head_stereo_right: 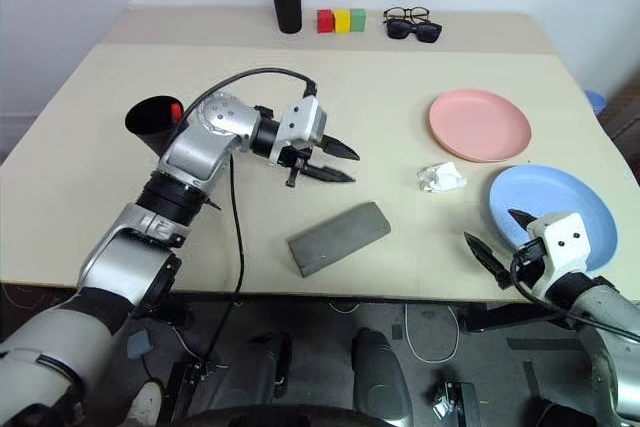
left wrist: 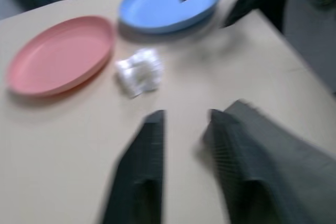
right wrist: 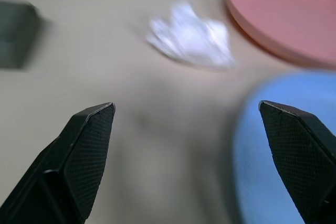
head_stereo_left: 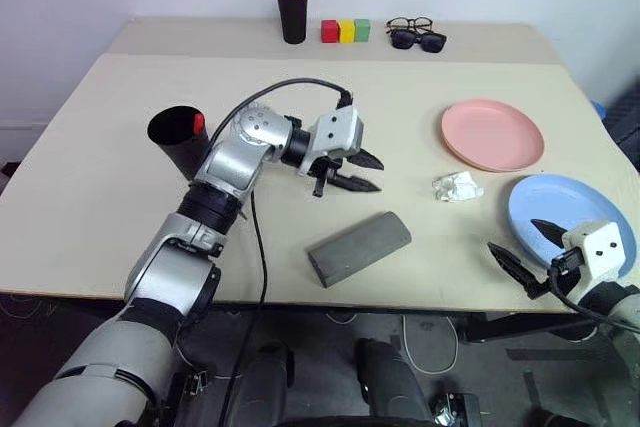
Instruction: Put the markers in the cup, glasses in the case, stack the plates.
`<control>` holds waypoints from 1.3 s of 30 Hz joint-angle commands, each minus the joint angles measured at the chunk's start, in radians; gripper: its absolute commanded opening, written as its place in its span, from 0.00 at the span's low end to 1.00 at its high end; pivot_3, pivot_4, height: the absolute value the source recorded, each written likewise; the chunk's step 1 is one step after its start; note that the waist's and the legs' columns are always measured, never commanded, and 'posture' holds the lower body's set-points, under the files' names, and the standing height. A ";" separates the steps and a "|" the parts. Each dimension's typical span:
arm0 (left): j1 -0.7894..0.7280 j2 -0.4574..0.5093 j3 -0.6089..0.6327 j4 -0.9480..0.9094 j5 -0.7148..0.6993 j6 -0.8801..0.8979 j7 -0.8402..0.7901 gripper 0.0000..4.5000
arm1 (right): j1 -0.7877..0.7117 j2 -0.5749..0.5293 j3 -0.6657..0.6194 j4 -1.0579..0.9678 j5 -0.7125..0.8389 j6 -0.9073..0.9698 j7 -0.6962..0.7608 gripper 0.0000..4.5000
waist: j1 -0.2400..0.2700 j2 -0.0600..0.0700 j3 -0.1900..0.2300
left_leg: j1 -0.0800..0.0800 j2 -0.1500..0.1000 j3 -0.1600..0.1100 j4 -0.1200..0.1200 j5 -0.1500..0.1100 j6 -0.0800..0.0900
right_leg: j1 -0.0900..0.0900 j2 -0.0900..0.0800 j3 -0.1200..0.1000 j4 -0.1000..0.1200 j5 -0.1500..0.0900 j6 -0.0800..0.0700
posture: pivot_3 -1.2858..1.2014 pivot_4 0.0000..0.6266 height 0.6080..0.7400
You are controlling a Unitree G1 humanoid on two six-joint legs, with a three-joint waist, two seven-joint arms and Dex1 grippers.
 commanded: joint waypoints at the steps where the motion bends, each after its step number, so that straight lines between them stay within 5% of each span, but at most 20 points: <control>1: 0.007 0.007 0.001 -0.084 -0.027 0.052 -0.023 0.76 | -0.028 -0.018 0.001 0.042 -0.036 -0.013 -0.024 1.00 | 0.001 0.000 0.000 | 0.000 0.000 0.000 0.000 0.000 0.000 | 0.000 0.000 0.000 0.000 0.000 -0.001 | 0.52 0.24 1.00; 3: 0.011 0.006 0.003 -0.118 -0.041 0.084 -0.036 0.99 | -0.038 -0.016 0.002 0.057 -0.038 -0.009 -0.023 1.00 | 0.004 0.000 0.000 | -0.001 0.000 0.000 0.001 0.000 0.000 | 0.000 0.000 0.000 0.000 -0.001 -0.001 | 0.52 0.24 1.00; 11: 0.007 -0.022 0.006 -0.135 -0.014 0.064 0.045 0.99 | -0.107 -0.040 0.044 0.148 -0.093 0.032 -0.051 1.00 | 0.003 0.000 0.000 | 0.000 0.000 0.000 0.001 0.000 0.000 | 0.001 0.000 0.000 -0.001 0.000 0.000 | 0.52 0.24 1.00; 14: 0.007 -0.024 0.004 -0.139 -0.014 0.065 0.053 1.00 | -0.130 -0.052 0.050 0.178 -0.102 0.049 -0.051 0.73 | 0.003 0.000 0.000 | 0.000 0.000 0.000 0.001 0.000 0.000 | 0.001 0.000 0.000 -0.001 0.000 -0.001 | 0.52 0.24 1.00; 20: 0.015 -0.023 0.002 -0.150 -0.010 0.063 0.070 1.00 | -0.142 -0.072 0.070 0.182 -0.123 0.050 -0.054 0.02 | 0.003 0.000 0.000 | 0.000 0.000 0.000 0.001 0.000 0.000 | 0.001 0.000 0.000 -0.001 0.001 0.002 | 0.52 0.24 1.00; 39: 0.050 -0.017 0.007 -0.191 -0.017 0.083 0.104 1.00 | -0.165 -0.130 0.016 0.025 -0.149 0.102 -0.079 0.02 | 0.003 0.000 0.000 | 0.001 0.000 0.000 0.001 0.000 0.000 | 0.002 0.000 0.000 -0.001 0.001 0.002 | 0.52 0.24 1.00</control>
